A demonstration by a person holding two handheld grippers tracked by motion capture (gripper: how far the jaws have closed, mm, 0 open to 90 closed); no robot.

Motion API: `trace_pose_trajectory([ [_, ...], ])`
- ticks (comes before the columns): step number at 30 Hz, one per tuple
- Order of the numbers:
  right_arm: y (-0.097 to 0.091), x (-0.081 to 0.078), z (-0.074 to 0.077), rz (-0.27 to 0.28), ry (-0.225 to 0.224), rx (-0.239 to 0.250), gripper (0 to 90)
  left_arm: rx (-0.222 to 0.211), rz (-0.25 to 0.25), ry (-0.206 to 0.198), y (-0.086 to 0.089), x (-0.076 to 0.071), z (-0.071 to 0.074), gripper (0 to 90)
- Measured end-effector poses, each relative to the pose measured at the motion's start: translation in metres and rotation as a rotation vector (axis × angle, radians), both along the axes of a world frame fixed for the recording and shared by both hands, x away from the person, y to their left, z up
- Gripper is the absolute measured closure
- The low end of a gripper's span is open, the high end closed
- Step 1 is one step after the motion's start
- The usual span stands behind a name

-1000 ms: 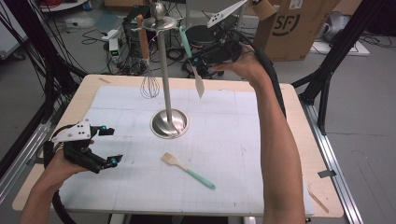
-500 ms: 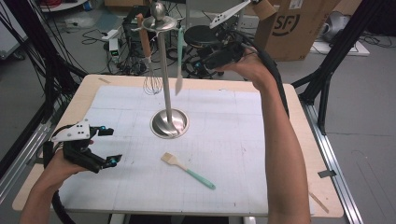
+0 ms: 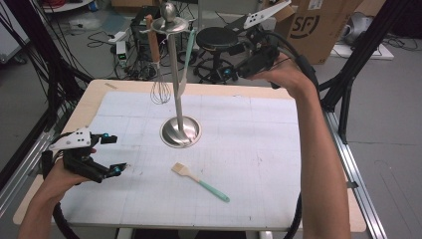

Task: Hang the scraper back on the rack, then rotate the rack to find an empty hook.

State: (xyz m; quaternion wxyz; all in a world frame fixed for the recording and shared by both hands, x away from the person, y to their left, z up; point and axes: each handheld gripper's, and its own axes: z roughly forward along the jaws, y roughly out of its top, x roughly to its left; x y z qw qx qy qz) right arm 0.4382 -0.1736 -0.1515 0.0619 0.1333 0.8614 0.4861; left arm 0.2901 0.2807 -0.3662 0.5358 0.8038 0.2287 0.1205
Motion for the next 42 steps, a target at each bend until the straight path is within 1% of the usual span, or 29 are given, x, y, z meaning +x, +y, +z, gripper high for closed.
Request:
trace_pose_trajectory([
  [1,-0.002,-0.001,0.001,0.005,0.005,0.000,0.0,0.001,0.000,0.002,-0.001,0.000,0.000,1.6],
  [3,-0.005,0.000,0.001,0.014,-0.006,0.003,0.0,0.006,-0.004,0.000,-0.001,0.000,0.000,1.7],
  [5,-0.008,0.000,0.002,0.027,-0.002,0.001,0.0,0.006,-0.002,-0.002,-0.001,0.000,0.000,1.6],
  [9,-0.010,0.002,0.005,0.040,-0.019,-0.017,0.7,0.006,0.006,0.002,0.000,0.000,-0.001,1.6],
  [11,-0.010,0.001,0.008,0.047,-0.028,-0.014,1.2,0.003,0.006,0.001,0.000,0.000,0.000,1.6],
  [12,-0.011,0.001,0.010,0.046,-0.021,-0.006,4.4,0.002,0.005,0.001,0.000,0.000,0.000,1.6],
  [14,-0.012,0.002,0.012,0.053,-0.036,-0.020,5.7,0.004,0.006,0.001,0.000,0.000,-0.001,1.6],
  [15,-0.012,0.002,0.013,0.051,-0.021,-0.020,7.9,0.004,0.007,0.003,0.000,0.000,-0.001,1.7],
  [16,-0.013,0.003,0.014,0.057,-0.014,-0.022,14.5,0.006,0.004,0.002,0.000,0.000,-0.001,1.7],
  [17,-0.013,0.004,0.015,0.063,-0.030,-0.018,15.3,0.007,0.003,0.000,-0.001,0.000,0.000,1.6],
  [18,-0.013,0.004,0.016,0.064,-0.024,-0.017,16.1,0.003,0.004,0.001,-0.001,0.000,-0.001,1.6],
  [19,-0.013,0.005,0.016,0.071,-0.027,-0.017,18.9,0.003,0.003,0.001,-0.001,0.000,0.000,1.7],
  [20,-0.013,0.005,0.017,0.083,-0.008,-0.029,20.7,0.005,0.001,0.000,-0.001,0.000,0.000,1.7],
  [21,-0.013,0.005,0.018,0.084,-0.013,-0.030,22.4,0.006,0.003,0.002,-0.001,0.000,-0.001,1.7],
  [23,-0.012,0.006,0.021,0.094,0.006,-0.037,27.8,0.005,0.003,0.003,-0.001,0.001,-0.001,1.6],
  [24,-0.012,0.008,0.022,0.097,-0.006,-0.041,29.5,0.003,0.002,0.004,-0.001,0.001,-0.001,1.7],
  [25,-0.011,0.009,0.024,0.096,-0.003,-0.038,32.7,0.003,0.001,0.004,-0.001,0.001,-0.001,1.7],
  [26,-0.010,0.009,0.026,0.083,0.004,-0.035,37.2,0.004,0.001,0.005,-0.001,0.001,-0.001,1.6],
  [28,-0.010,0.011,0.029,0.066,-0.009,-0.035,45.7,0.009,0.002,0.001,-0.001,0.001,-0.001,1.6],
  [29,-0.010,0.011,0.030,0.064,-0.010,-0.039,49.4,0.007,0.006,0.006,-0.002,0.001,-0.001,1.7],
  [31,-0.009,0.013,0.032,0.055,-0.007,-0.042,59.0,0.011,0.000,0.005,-0.002,0.001,-0.001,1.6],
  [32,-0.008,0.013,0.031,0.050,-0.015,-0.042,64.3,0.010,-0.002,0.004,-0.002,0.000,-0.001,1.7],
  [33,-0.007,0.013,0.032,0.040,-0.007,-0.046,69.3,0.009,-0.002,0.004,-0.002,0.000,-0.001,1.6],
  [36,-0.003,0.017,0.031,0.026,-0.045,-0.043,80.1,0.007,0.006,0.005,-0.001,0.000,-0.001,1.7],
  [37,-0.002,0.017,0.031,0.022,-0.027,-0.047,82.8,0.008,0.004,0.004,-0.001,0.001,-0.001,1.7],
  [38,0.000,0.018,0.032,0.022,-0.032,-0.045,85.9,0.008,0.003,0.003,-0.001,0.001,-0.001,1.7],
  [39,0.002,0.019,0.032,0.018,-0.022,-0.046,88.2,0.008,0.000,0.003,-0.001,0.001,-0.001,1.7],
  [41,0.005,0.021,0.034,0.018,-0.026,-0.045,88.9,0.006,0.005,0.005,-0.001,0.000,-0.001,1.6],
  [42,0.007,0.022,0.036,0.025,-0.018,-0.040,88.9,0.009,0.004,0.006,-0.001,0.000,-0.001,1.6],
])
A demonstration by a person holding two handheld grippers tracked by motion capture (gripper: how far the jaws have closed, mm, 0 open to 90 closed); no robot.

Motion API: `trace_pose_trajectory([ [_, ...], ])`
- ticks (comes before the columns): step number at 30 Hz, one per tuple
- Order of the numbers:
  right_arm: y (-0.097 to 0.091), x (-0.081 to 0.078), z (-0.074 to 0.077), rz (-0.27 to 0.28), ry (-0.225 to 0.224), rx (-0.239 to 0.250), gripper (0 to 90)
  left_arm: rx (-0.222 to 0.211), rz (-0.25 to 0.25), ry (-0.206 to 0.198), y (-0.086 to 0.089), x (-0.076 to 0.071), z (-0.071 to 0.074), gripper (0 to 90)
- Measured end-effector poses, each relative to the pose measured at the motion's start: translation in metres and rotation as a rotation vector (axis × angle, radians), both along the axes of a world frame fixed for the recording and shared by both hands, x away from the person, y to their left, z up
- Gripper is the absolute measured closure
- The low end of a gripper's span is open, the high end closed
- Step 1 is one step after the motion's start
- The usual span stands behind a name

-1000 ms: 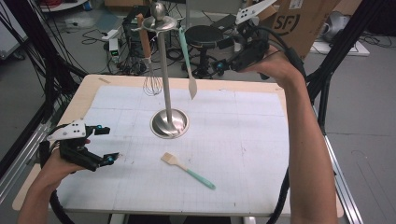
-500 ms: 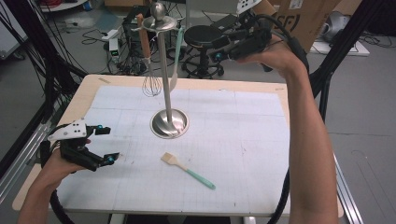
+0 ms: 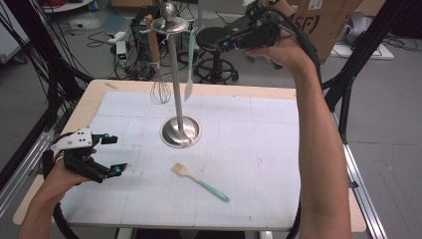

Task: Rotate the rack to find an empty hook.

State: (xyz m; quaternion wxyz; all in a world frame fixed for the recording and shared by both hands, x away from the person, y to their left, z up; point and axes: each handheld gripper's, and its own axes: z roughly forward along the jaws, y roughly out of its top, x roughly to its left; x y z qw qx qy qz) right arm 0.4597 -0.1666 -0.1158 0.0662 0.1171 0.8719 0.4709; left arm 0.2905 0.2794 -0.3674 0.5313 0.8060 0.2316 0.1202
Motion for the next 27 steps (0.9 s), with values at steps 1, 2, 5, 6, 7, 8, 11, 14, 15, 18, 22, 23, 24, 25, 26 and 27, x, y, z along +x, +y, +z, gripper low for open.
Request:
trace_pose_trajectory([
  [1,0.002,0.001,0.002,0.002,-0.005,0.001,89.1,0.000,-0.002,0.001,0.000,0.000,0.000,1.7],
  [2,0.004,0.001,0.003,0.001,0.000,-0.007,89.1,0.001,-0.002,0.002,-0.001,0.000,0.000,1.7],
  [5,0.010,0.004,0.006,0.007,-0.015,0.002,89.2,0.006,-0.008,0.001,-0.002,0.000,0.000,1.7],
  [6,0.012,0.006,0.007,0.006,-0.016,0.005,89.1,0.007,-0.011,-0.001,-0.003,0.000,0.000,1.6],
  [7,0.014,0.007,0.008,0.004,-0.021,0.001,89.1,0.006,-0.010,0.001,-0.003,0.000,-0.001,1.6],
  [8,0.015,0.008,0.009,0.001,-0.029,-0.003,89.2,0.009,-0.011,0.000,-0.003,0.000,-0.001,1.7],
  [11,0.021,0.010,0.014,-0.005,-0.039,0.007,89.2,0.010,-0.011,0.000,-0.003,0.000,-0.001,1.6],
  [14,0.026,0.010,0.016,-0.004,-0.044,0.016,89.2,0.011,-0.012,-0.001,-0.003,0.000,0.000,1.7],
  [15,0.028,0.010,0.016,-0.005,-0.035,0.015,89.2,0.011,-0.013,-0.003,-0.002,0.000,0.000,1.6],
  [18,0.032,0.011,0.015,0.002,-0.045,0.018,89.1,0.008,-0.011,-0.002,-0.002,0.000,0.000,1.6],
  [22,0.038,0.009,0.015,0.010,-0.033,0.018,89.2,0.008,-0.013,-0.002,-0.002,0.000,0.000,1.6],
  [23,0.039,0.010,0.015,0.023,-0.050,0.024,89.2,0.010,-0.012,-0.003,-0.002,0.000,0.000,1.7],
  [24,0.040,0.008,0.015,0.018,-0.033,0.025,89.2,0.010,-0.012,-0.002,-0.003,0.000,0.000,1.7],
  [25,0.041,0.009,0.015,0.026,-0.055,0.032,89.2,0.010,-0.012,-0.002,-0.003,-0.001,0.000,1.7],
  [26,0.042,0.007,0.016,0.025,-0.030,0.029,89.2,0.007,-0.010,-0.002,-0.003,-0.001,0.000,1.7],
  [27,0.042,0.005,0.016,0.026,-0.032,0.025,89.2,0.006,-0.010,-0.001,-0.003,-0.001,0.000,1.7],
])
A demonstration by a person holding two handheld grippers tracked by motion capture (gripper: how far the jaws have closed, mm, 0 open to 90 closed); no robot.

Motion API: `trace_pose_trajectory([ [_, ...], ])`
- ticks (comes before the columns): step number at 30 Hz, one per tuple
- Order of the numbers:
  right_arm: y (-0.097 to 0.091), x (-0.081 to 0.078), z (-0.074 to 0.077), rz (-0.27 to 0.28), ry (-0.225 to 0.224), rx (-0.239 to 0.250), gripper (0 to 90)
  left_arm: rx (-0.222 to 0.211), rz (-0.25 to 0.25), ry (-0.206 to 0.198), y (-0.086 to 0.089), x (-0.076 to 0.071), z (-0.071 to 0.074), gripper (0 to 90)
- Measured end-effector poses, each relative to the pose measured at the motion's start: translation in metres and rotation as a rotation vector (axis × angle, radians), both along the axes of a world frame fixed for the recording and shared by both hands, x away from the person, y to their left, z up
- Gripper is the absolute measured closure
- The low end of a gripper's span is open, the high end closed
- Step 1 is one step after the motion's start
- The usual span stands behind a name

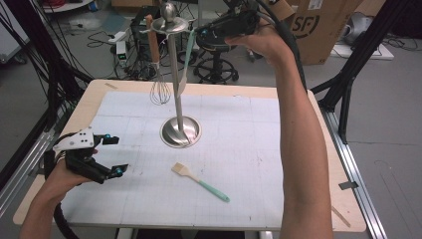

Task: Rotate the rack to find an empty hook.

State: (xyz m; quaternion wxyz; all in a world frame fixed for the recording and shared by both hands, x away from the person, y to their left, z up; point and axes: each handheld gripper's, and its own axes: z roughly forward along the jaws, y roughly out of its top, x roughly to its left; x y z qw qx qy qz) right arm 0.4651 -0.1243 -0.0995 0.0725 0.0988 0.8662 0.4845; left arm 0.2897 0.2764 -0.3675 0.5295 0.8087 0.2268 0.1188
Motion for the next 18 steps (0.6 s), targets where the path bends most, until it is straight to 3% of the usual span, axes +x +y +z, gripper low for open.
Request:
trace_pose_trajectory([
  [1,0.001,0.001,0.000,0.008,-0.021,0.005,89.2,0.000,0.000,0.000,0.000,0.000,0.000,1.7],
  [3,0.002,-0.003,0.001,0.012,-0.004,0.004,89.2,0.001,-0.004,0.000,0.000,0.000,0.000,1.7],
  [7,0.006,-0.008,0.002,0.023,-0.011,0.004,89.2,0.001,-0.004,0.002,0.001,0.000,0.000,1.6],
  [8,0.007,-0.009,0.003,0.029,-0.030,0.007,89.2,0.000,-0.001,0.002,0.001,0.000,0.000,1.6],
  [9,0.010,-0.012,0.003,0.028,-0.008,0.001,89.2,0.000,-0.001,0.002,0.001,0.000,0.000,1.6],
  [16,0.023,-0.019,0.004,0.058,-0.037,-0.015,89.2,0.010,-0.002,0.009,0.001,0.001,-0.003,1.7],
  [18,0.028,-0.022,0.005,0.060,-0.017,-0.024,89.2,0.010,0.002,0.012,0.001,0.001,-0.003,1.7],
])
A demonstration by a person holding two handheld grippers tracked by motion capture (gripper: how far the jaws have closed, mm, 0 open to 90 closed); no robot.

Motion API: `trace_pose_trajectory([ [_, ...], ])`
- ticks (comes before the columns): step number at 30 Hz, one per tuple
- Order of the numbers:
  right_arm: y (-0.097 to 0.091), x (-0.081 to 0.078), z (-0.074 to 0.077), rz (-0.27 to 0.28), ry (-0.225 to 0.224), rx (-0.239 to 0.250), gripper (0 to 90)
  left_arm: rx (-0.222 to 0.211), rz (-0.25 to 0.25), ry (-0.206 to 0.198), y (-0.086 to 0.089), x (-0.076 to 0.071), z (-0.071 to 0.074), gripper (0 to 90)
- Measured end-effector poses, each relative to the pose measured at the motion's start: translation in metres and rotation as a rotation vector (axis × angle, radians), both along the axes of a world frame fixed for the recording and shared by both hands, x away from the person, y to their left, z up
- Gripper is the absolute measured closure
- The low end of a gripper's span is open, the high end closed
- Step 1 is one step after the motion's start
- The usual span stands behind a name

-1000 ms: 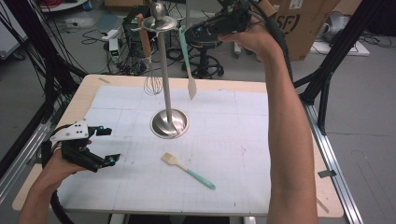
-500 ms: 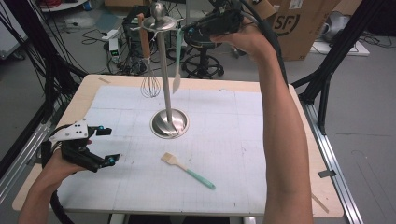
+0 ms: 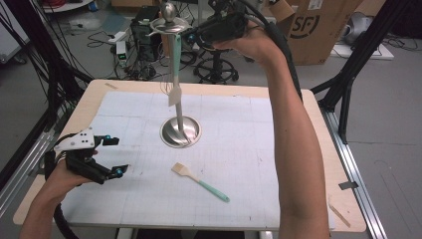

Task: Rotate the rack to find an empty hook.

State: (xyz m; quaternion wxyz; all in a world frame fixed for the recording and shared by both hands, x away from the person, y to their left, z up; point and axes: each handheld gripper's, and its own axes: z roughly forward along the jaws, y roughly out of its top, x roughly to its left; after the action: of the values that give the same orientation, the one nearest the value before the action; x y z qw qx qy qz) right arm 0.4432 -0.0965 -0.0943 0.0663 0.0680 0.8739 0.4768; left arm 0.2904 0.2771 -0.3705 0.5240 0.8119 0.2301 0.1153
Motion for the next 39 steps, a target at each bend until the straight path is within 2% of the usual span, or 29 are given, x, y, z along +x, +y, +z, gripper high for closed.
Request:
trace_pose_trajectory([
  [1,0.003,0.001,0.001,0.006,-0.020,0.001,89.2,-0.001,0.000,0.001,0.000,0.000,0.000,1.7],
  [4,0.009,-0.001,0.003,0.018,-0.027,0.001,89.2,-0.008,-0.004,-0.003,0.000,0.000,0.000,1.7],
  [5,0.011,-0.003,0.003,0.022,-0.014,-0.005,89.2,-0.007,-0.004,-0.002,0.000,0.000,0.001,1.7],
  [6,0.012,-0.002,0.004,0.025,-0.032,-0.002,89.2,-0.007,-0.005,-0.002,0.000,0.000,0.000,1.7],
  [11,0.008,-0.003,0.004,0.018,-0.020,-0.012,89.2,-0.011,-0.003,-0.004,0.001,0.000,0.001,1.7],
  [20,-0.015,-0.006,0.007,-0.011,-0.026,-0.010,89.2,-0.006,0.000,-0.007,0.000,0.000,0.001,1.7],
  [27,-0.037,-0.006,0.004,-0.047,-0.012,-0.008,89.2,-0.004,-0.001,-0.009,0.000,-0.001,0.002,1.6],
  [32,-0.046,-0.004,0.004,-0.062,-0.004,-0.020,89.2,-0.004,-0.001,-0.008,0.000,0.000,0.002,1.7],
  [39,-0.055,0.002,0.004,-0.084,0.003,0.001,89.2,-0.001,-0.003,-0.009,0.000,0.000,0.001,1.6],
])
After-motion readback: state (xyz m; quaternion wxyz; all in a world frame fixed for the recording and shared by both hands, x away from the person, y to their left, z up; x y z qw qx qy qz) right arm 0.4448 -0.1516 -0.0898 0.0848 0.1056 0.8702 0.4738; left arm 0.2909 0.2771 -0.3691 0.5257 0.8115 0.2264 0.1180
